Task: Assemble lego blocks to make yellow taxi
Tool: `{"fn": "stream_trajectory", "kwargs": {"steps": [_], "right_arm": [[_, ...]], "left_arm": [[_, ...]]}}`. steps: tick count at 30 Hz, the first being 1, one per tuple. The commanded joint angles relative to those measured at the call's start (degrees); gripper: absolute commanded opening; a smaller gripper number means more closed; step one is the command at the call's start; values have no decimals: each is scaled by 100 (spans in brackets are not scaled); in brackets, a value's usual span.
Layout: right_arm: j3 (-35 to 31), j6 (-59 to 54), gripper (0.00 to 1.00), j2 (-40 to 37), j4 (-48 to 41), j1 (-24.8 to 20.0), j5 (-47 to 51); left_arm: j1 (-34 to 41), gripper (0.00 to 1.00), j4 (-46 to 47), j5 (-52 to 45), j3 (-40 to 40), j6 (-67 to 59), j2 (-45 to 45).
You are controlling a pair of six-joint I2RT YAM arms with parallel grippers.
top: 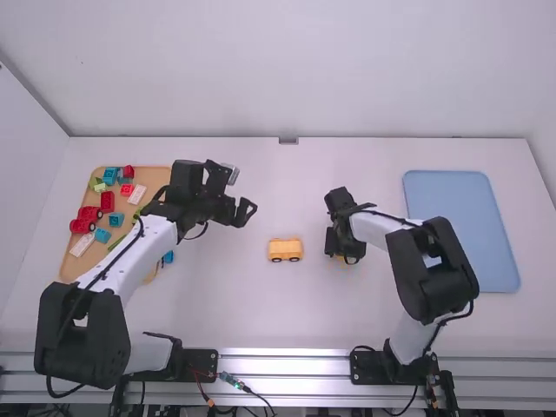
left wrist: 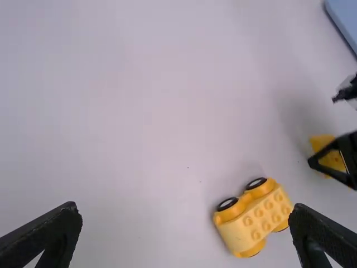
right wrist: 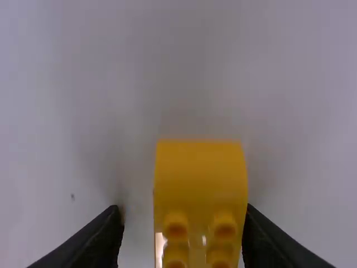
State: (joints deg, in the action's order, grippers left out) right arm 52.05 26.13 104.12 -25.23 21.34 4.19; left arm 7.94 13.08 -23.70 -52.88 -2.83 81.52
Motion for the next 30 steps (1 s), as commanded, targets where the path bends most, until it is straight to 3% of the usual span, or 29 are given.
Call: {"fn": "stream_trajectory", "kwargs": {"steps": [1,8,19,25,27,30], "right_arm": [[-380,-90,57,-547,219,-111,-31],[-697,-221,57,-687,553,-489,-437],[-168,-308,56,-129,133,-281,-306],[142,-358,28,299,24,-286,-286],[166,-345,11,334,57,-294,-289],[162,-59,0,330,98,-279,-286]], "left_arm": [[31,99,14,-10,-103,4,-96],[33,99,30,-10,-103,131,-96],[42,99,36,-5,-103,155,-96],[42,99,54,-3,-103,155,-96],[42,99,51,-5,-103,153,-96],[42,99,49,-3,-103,153,-96]]}}
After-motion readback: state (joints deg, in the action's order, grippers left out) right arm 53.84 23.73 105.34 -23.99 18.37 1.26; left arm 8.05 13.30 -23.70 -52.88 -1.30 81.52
